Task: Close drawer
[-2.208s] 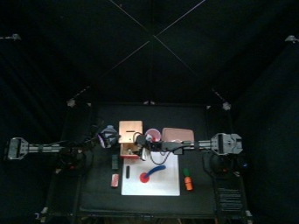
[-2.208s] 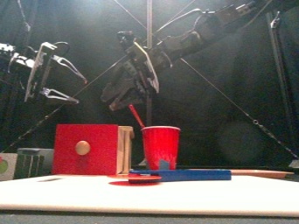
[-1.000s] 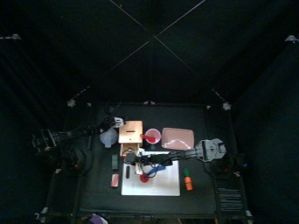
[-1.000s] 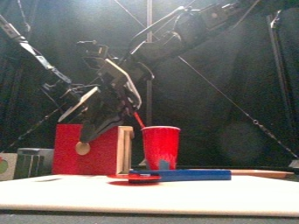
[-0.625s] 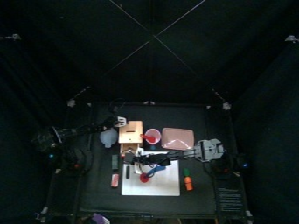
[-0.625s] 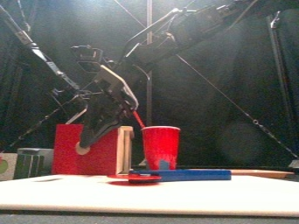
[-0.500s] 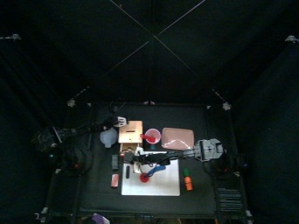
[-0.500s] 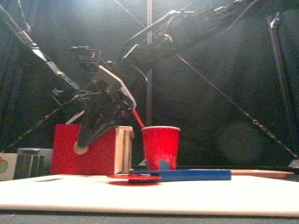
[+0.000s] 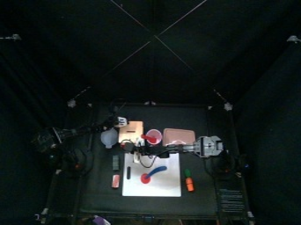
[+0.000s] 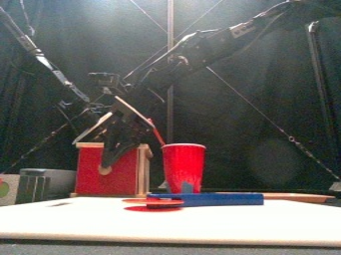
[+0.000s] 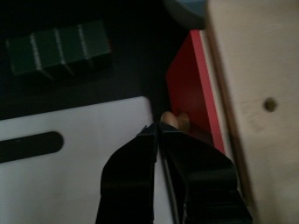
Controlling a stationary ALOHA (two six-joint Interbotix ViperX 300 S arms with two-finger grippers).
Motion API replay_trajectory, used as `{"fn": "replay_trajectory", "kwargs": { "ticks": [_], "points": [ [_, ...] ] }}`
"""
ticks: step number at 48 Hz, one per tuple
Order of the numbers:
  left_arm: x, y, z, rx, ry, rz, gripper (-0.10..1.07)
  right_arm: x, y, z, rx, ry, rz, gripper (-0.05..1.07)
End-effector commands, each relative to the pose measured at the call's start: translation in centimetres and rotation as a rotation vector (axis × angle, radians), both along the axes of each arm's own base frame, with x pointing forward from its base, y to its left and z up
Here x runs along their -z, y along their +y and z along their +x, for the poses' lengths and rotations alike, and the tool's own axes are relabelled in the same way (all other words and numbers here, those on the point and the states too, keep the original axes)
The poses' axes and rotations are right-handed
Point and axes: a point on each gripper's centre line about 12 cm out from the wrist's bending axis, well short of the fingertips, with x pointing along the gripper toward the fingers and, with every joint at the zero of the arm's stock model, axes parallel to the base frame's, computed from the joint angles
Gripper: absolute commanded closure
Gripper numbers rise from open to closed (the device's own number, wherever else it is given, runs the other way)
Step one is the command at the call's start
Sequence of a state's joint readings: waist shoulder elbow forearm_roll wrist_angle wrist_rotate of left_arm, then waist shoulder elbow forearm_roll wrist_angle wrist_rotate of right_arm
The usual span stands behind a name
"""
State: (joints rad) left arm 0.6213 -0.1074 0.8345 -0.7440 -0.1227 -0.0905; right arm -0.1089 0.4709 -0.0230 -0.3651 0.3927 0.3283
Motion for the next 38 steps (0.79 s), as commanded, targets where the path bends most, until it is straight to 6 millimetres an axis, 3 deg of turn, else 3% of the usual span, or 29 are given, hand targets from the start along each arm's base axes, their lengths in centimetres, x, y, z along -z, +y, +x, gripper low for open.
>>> {"fn": "replay_trajectory", "kwargs": {
  "ticks": [1,12,17,30,38],
  "points": [
    [0.0,-0.4,0.2,0.017,0.002,-0.008,0.62,-2.5,-1.4,0.5,0.018,-0.055,-0.02,0.52],
    [-0.3,-0.5,0.0,0.016,-0.005,-0.003,0.62,-2.1,-1.8,0.7,0.027,-0.051,-0.018,0.52],
    [-1.0,-0.4,-0.3,0.009,-0.019,0.021,0.62,-3.0,-1.5,0.8,0.022,-0.069,-0.018,0.52],
    [-4.7,-0.1,-0.9,0.022,-0.076,0.215,0.62,-5.4,3.0,0.9,-0.056,-0.112,-0.011,0.52],
    [-6.9,-0.2,-1.0,0.074,-0.085,0.349,0.62,-6.7,4.5,0.1,-0.082,-0.129,-0.008,0.52]
  ]
}}
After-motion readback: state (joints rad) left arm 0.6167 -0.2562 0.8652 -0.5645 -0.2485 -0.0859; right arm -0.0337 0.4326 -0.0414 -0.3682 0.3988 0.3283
